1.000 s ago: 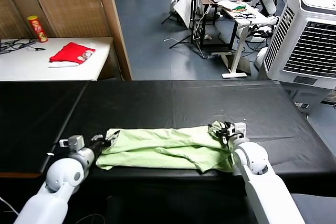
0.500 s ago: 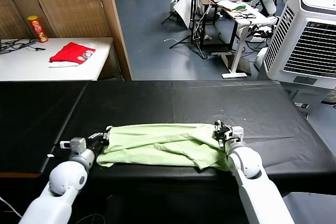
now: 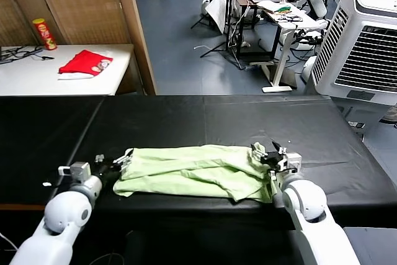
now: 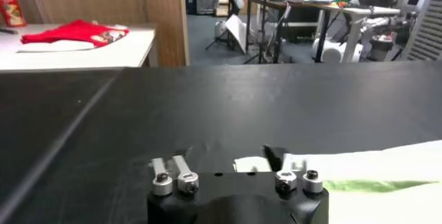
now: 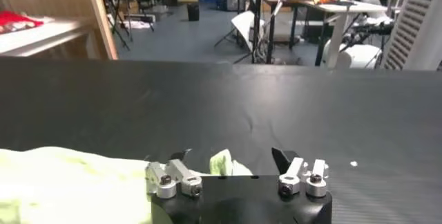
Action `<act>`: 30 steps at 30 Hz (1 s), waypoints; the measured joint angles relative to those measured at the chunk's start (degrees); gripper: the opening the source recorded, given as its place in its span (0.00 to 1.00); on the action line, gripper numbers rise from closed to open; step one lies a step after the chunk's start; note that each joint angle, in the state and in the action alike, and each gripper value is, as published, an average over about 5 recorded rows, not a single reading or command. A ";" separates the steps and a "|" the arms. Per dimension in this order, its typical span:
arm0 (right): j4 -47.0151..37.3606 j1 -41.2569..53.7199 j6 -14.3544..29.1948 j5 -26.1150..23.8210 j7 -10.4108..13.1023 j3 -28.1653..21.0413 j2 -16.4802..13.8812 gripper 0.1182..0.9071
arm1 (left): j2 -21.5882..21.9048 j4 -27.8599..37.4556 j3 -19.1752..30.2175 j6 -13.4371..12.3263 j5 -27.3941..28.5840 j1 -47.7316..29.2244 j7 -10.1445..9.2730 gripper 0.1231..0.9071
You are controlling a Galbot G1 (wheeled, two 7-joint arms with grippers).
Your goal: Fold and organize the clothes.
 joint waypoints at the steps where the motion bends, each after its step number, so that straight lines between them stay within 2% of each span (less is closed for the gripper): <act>1: 1.00 -0.84 0.01 0.00 -0.11 0.28 0.04 0.86 | -0.28 -0.70 -0.29 0.00 -0.27 0.79 0.13 0.85; 13: 7.62 -6.18 0.10 -0.12 -0.40 1.93 0.25 0.86 | -4.05 -3.13 -0.11 -0.76 5.25 8.66 2.02 0.86; 15: 7.97 -6.34 0.15 -0.27 -0.38 1.92 0.27 0.86 | -4.57 -3.17 -0.03 -1.03 6.10 9.23 1.99 0.83; 18: 8.22 -6.45 0.28 -0.75 -0.34 1.80 0.45 0.86 | -5.26 -3.28 0.13 -1.28 7.08 9.60 1.82 0.67; 23: 8.24 -6.55 0.59 -1.49 -0.33 1.62 0.87 0.86 | -6.13 -3.64 0.94 -1.60 8.97 9.61 1.76 0.29; 26: 8.25 -6.55 0.64 -1.56 -0.31 1.73 1.00 0.86 | -6.18 -3.71 1.18 -2.08 11.19 9.44 1.74 0.11; 27: 8.26 -6.54 0.65 -1.56 -0.30 1.83 1.03 0.86 | -6.04 -3.73 1.13 -2.25 12.27 9.43 1.73 0.07; 30: 8.34 -6.56 0.68 -1.50 -0.27 2.30 1.04 0.86 | -5.10 -3.77 0.41 -2.95 16.56 9.67 1.79 0.05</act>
